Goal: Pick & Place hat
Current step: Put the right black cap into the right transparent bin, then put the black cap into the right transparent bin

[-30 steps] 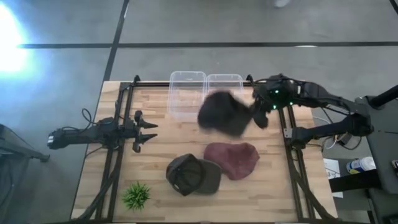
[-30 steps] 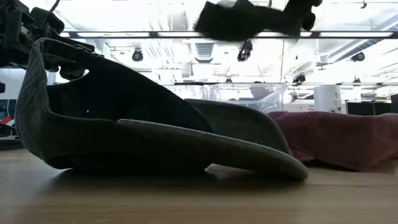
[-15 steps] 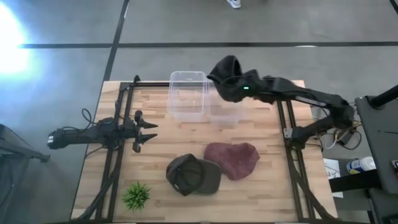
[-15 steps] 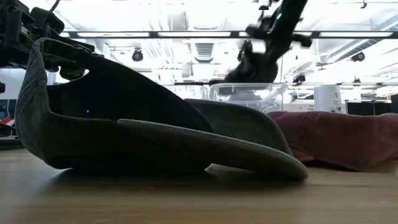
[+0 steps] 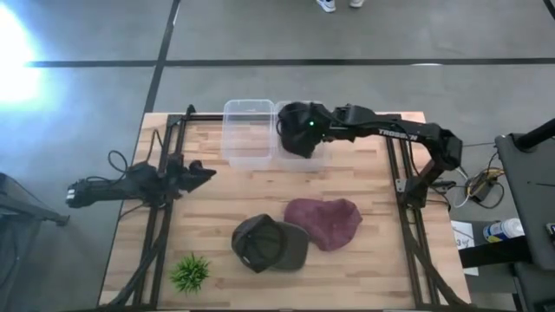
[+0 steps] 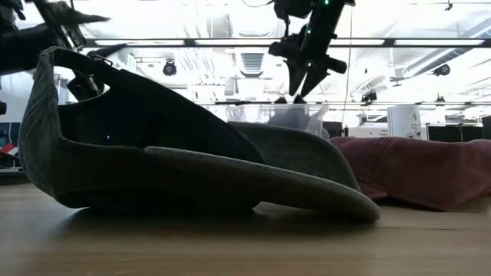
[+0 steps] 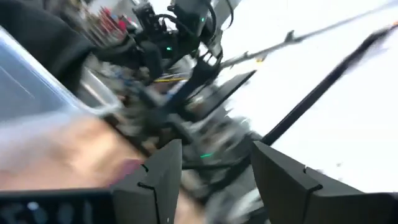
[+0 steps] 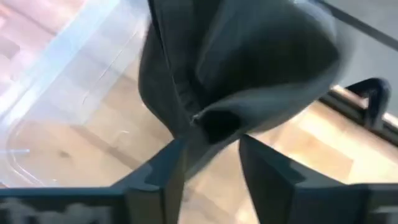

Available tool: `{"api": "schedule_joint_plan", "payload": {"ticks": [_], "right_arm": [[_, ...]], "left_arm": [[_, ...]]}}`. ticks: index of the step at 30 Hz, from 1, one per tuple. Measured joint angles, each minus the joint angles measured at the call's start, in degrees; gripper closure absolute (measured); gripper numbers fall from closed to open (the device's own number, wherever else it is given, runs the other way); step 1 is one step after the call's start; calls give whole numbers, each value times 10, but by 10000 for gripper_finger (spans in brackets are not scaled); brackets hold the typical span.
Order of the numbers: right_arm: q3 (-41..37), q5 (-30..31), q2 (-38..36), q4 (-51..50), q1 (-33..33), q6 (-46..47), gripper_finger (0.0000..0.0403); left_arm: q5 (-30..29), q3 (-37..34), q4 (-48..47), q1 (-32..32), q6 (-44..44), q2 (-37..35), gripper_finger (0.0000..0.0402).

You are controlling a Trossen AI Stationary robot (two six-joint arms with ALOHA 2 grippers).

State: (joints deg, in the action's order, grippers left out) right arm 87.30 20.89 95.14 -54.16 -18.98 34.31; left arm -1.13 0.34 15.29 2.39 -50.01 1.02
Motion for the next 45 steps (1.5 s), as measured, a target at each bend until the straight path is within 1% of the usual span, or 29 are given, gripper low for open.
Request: {"api": "schedule_joint_plan", "payload": {"ticks": [2, 3, 4, 6, 9, 10, 11, 12, 14, 15, 17, 20, 24, 26, 28, 31, 34, 36, 39, 43, 45], "right_arm": [[7, 1, -8, -7, 1, 8, 217], [7, 1, -17, -11, 2, 8, 205], [7, 2, -27, -12, 6, 7, 196], [7, 21, -52, -16, 18, 1, 180], [7, 69, -90, -40, 40, -3, 167], [7, 78, -101, -46, 49, -7, 164], [7, 80, -111, -57, 56, -12, 162], [7, 80, -121, -70, 63, -14, 160], [7, 77, -134, -100, 79, -14, 159], [7, 70, -139, -118, 85, -14, 159], [7, 53, -144, -151, 98, -13, 160], [6, 27, -149, -197, 111, -13, 164], [6, -2, -149, -256, 121, -13, 168], [5, -11, -148, -277, 127, -11, 168], [5, -13, -149, -297, 133, -13, 168], [2, -8, -162, -325, 142, -17, 167], [-7, 7, -184, -339, 144, -17, 168], [-16, 12, -201, -335, 144, -17, 169], [-39, 14, -235, -333, 144, -17, 170], [-77, 16, -279, -323, 144, -15, 170], [-97, 16, -299, -314, 144, -11, 170]], "left_arm": [[-2, 0, 29, 0, -74, 0, 216], [-16, 0, 41, 0, -93, 0, 216], [-43, 0, 50, 0, -96, 0, 216], [-121, 2, 57, 0, -102, 0, 216], [-244, 5, 65, 0, -175, 9, 216], [-265, 6, 76, 0, -185, 13, 216], [-265, 11, 82, 1, -178, 21, 216], [-249, 18, 86, 2, -160, 33, 216], [-197, 32, 81, 1, -142, 68, 216], [-180, 42, 78, 1, -134, 94, 216], [-153, 71, 77, 1, -89, 156, 216], [-119, 132, 74, 1, -5, 272, 216], [-37, 239, 37, 0, 92, 446, 216], [3, 299, 7, -4, 135, 518, 216], [32, 355, -58, -11, 184, 591, 216], [48, 451, -145, -20, 260, 672, 216], [51, 522, -236, -31, 291, 742, 216], [52, 559, -245, -44, 310, 781, 216], [57, 608, -232, -60, 337, 826, 216], [61, 648, -247, -68, 354, 902, 216], [61, 664, -270, -69, 354, 934, 216]]}}
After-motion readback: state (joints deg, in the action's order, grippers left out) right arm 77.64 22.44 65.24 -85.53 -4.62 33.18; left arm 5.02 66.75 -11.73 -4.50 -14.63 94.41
